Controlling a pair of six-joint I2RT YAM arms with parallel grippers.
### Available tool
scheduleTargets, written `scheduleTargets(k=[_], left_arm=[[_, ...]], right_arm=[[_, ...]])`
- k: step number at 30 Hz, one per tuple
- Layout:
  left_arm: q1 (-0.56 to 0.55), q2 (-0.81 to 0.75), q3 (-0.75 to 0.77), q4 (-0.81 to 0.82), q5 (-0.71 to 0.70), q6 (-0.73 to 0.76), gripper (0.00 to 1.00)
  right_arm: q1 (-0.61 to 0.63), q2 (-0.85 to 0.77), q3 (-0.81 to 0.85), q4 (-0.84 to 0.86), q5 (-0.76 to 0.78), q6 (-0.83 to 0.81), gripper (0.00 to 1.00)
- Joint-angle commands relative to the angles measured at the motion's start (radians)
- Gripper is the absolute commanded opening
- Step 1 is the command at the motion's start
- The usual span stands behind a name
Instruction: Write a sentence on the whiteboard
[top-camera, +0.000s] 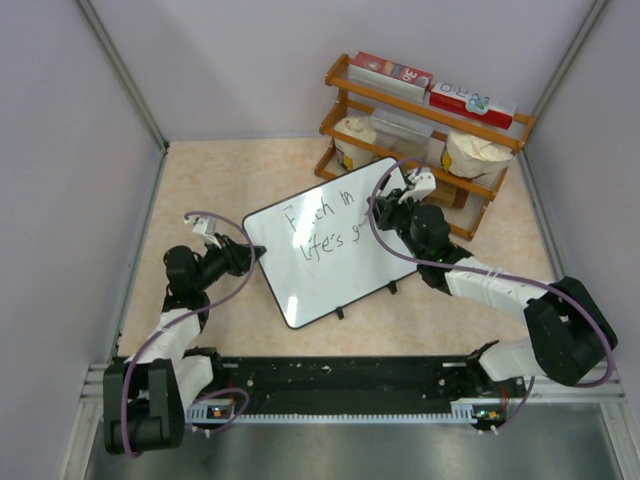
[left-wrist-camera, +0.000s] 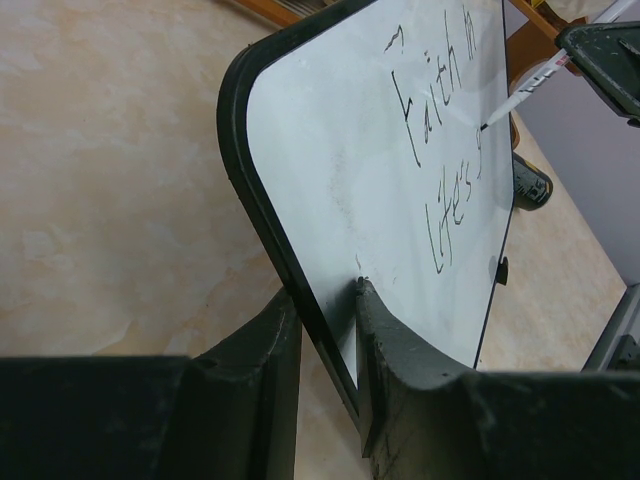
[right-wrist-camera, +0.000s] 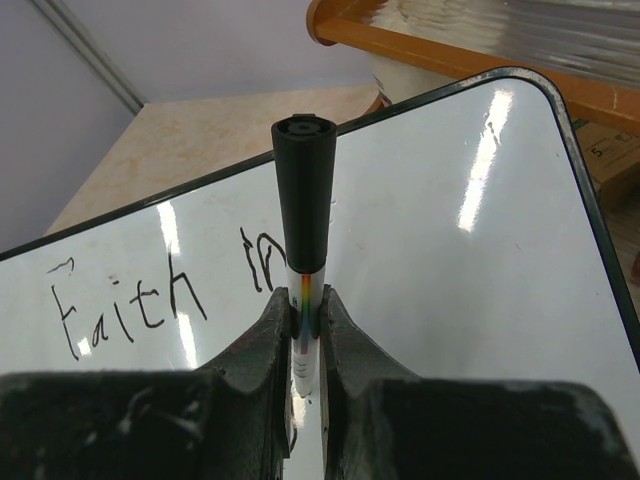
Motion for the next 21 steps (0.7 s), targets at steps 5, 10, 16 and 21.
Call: scheduleTargets(k=[5, 10, 16, 21], left_arm=[[-0.005, 0.018, 0.002, -0.015, -0.023, 0.081, 0.00], [-0.005, 0.016, 0.002, -0.013, -0.023, 0.081, 0.00], [-0.005, 0.018, 0.004, -0.015, -0.024, 0.081, 0.00], [-0.003, 0.016, 0.002, -0.013, -0.023, 0.081, 0.00]], right_arm=[[-0.007, -0.021, -0.016, -0.014, 0.015, -0.009, 0.00], [-0.007, -0.015, -0.009, -0.039, 0.033, -0.020, 0.00], [-0.010, -0.016, -0.013, -0.051, 0.056, -0.026, 0.00], [-0.026, -0.019, -0.009, -0.051, 0.065, -0.017, 0.00]])
